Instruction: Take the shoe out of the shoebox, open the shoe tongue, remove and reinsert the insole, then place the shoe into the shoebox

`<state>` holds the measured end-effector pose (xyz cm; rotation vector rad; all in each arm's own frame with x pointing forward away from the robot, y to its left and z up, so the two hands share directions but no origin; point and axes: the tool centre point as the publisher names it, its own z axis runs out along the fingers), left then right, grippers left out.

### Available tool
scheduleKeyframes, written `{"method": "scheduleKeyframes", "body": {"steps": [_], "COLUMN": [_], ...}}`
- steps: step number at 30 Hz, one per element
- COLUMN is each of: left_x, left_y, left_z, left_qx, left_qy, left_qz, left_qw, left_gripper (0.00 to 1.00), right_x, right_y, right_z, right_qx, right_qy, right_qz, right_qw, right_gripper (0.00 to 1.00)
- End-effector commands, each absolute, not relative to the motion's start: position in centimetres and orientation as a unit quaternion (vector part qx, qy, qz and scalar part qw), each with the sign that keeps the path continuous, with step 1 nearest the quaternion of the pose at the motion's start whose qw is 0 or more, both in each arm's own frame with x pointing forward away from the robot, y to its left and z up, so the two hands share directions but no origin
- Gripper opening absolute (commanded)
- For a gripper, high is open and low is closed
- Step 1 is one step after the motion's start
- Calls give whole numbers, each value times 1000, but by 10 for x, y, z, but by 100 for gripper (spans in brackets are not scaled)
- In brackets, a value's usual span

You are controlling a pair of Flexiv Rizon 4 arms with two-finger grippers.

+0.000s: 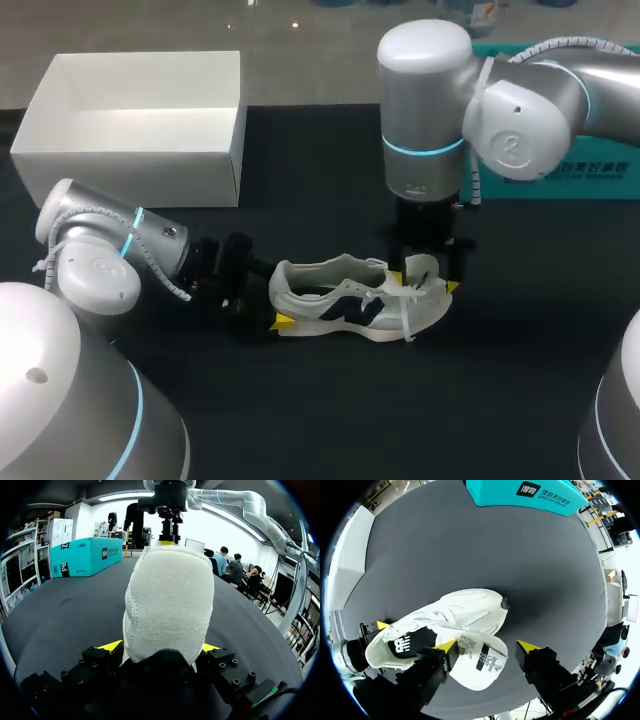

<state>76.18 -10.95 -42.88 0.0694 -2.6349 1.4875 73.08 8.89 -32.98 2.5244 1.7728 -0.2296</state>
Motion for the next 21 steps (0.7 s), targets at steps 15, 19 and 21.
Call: {"method": "scheduleKeyframes", "body": {"steps": [15,19,21], "left_x": [759,759,759], "left_y": [-108,-108,-108], "left_z": [-432,-432,-432], "left_qx": [23,23,23], "left_qy": [-870,-870,-870], "left_qz": [489,489,489], "left_qw": [57,57,57], "left_gripper": [0,0,0], "right_x": [743,749,749], "right_y": [174,197,208], "right_z": [-235,-240,-242], "right_qx": [439,327,283], "right_qy": [893,942,955], "right_qz": [91,76,81], "right_qw": [30,-19,-34], "right_gripper": [100,100,100]}}
